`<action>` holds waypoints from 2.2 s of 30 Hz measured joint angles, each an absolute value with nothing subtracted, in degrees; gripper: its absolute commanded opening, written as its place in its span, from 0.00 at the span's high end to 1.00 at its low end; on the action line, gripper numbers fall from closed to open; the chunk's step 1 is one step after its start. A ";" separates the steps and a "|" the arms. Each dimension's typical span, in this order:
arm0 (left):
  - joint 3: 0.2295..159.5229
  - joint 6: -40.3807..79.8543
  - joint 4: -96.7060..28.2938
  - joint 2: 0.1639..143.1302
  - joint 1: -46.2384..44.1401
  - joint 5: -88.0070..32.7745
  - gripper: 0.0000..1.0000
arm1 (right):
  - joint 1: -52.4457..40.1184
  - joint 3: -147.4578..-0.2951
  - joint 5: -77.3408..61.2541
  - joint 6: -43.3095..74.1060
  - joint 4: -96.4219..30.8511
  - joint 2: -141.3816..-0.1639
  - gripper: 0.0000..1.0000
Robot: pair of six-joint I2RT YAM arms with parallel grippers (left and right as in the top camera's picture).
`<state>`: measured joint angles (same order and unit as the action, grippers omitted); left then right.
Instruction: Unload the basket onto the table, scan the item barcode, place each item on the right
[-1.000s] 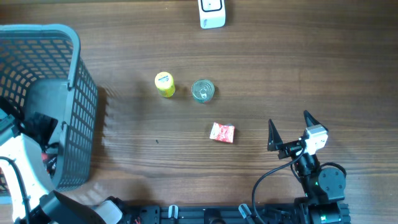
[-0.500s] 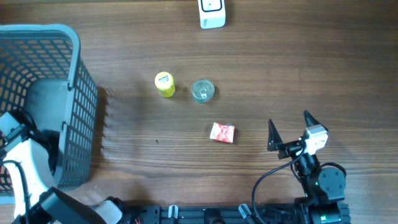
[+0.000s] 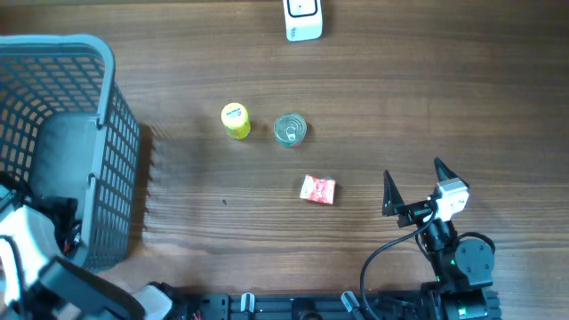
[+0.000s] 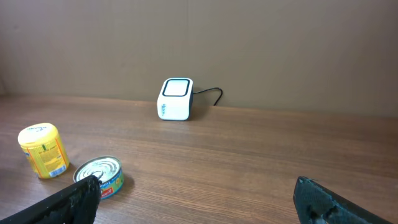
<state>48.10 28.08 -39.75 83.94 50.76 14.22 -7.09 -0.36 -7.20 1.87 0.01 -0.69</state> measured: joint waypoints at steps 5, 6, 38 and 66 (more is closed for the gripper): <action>48.73 25.63 -36.21 89.56 50.81 12.99 0.00 | -7.09 -0.34 -7.20 1.87 0.01 -0.69 0.00; 48.84 25.47 -35.90 89.84 50.81 12.91 0.00 | -7.09 -0.36 -7.20 1.87 0.01 -0.69 0.00; 49.30 20.05 -30.15 90.94 50.81 10.83 0.87 | -7.09 -0.34 -7.20 1.87 0.01 -0.69 0.00; 49.87 20.01 -30.50 90.41 50.81 10.83 0.96 | -7.09 -0.34 -7.20 1.87 0.01 -0.69 0.00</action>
<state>49.87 20.01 -30.50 90.41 50.81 10.83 -7.09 -0.34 -7.20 1.87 0.01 -0.69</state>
